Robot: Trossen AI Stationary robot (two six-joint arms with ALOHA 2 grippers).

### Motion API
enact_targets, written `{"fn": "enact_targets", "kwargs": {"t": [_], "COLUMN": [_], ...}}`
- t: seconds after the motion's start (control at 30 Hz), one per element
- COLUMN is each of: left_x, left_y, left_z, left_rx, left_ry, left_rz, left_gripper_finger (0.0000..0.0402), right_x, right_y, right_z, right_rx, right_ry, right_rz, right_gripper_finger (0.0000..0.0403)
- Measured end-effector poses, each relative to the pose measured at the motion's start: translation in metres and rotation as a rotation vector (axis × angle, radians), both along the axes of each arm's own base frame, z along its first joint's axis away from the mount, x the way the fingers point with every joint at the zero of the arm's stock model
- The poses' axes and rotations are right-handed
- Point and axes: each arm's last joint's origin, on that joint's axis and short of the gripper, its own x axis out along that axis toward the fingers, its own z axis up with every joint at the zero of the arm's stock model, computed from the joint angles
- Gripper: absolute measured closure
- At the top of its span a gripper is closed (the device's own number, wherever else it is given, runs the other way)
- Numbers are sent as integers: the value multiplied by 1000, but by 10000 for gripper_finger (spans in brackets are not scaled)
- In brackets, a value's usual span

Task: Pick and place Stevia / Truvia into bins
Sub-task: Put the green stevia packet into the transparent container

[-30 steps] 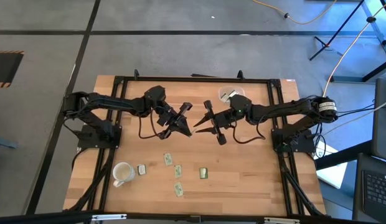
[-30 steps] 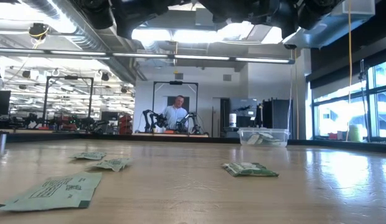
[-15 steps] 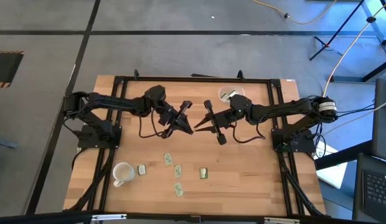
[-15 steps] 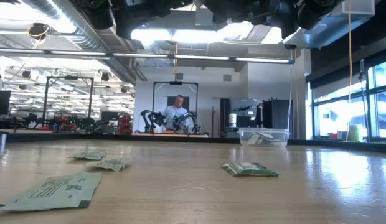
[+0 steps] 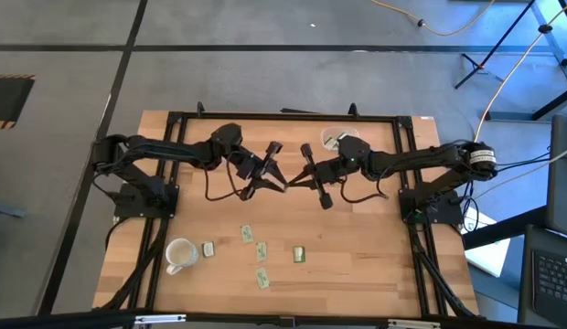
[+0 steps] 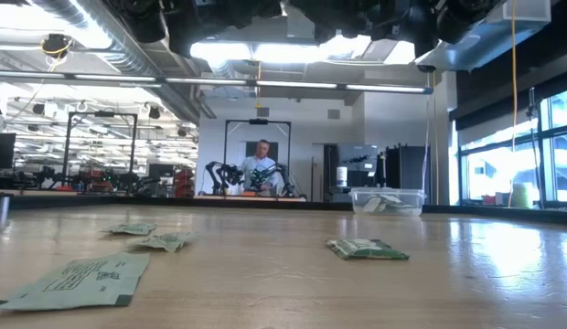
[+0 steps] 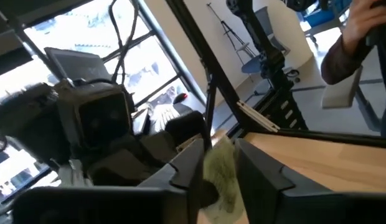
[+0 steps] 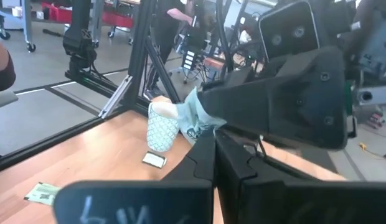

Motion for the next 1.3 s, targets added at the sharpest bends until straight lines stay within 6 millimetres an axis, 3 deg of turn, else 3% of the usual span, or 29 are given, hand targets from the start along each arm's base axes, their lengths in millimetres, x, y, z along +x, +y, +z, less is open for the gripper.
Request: {"fn": "enact_targets", "kwargs": {"t": [0.2,0.3,0.43,0.63,0.93,1.13,1.3], "left_x": [-18,-27,-34,-38,-39,-40,-41], "left_y": [7,10,11,6,4,4,3], "left_z": [14,13,0,-16,-20,-23,-24], "left_rx": [-41,-84,-104,-133,-188,-195,-204], "left_ry": [70,185,384,580,644,675,695], "left_rz": [44,173,365,507,550,553,556], "left_gripper_finger": [288,286,286,286,286,286,286], "right_x": [-18,-36,-64,-95,-112,-114,-116], "right_y": [-16,-30,-60,-113,-171,-185,-190], "right_z": [6,10,5,-18,-65,-92,-100], "right_rx": [26,48,145,337,582,606,620], "right_ry": [141,250,429,647,802,884,909], "right_rz": [-201,-380,-664,-921,-943,-967,-980], "right_gripper_finger": [401,401,401,402,402,402,397]}}
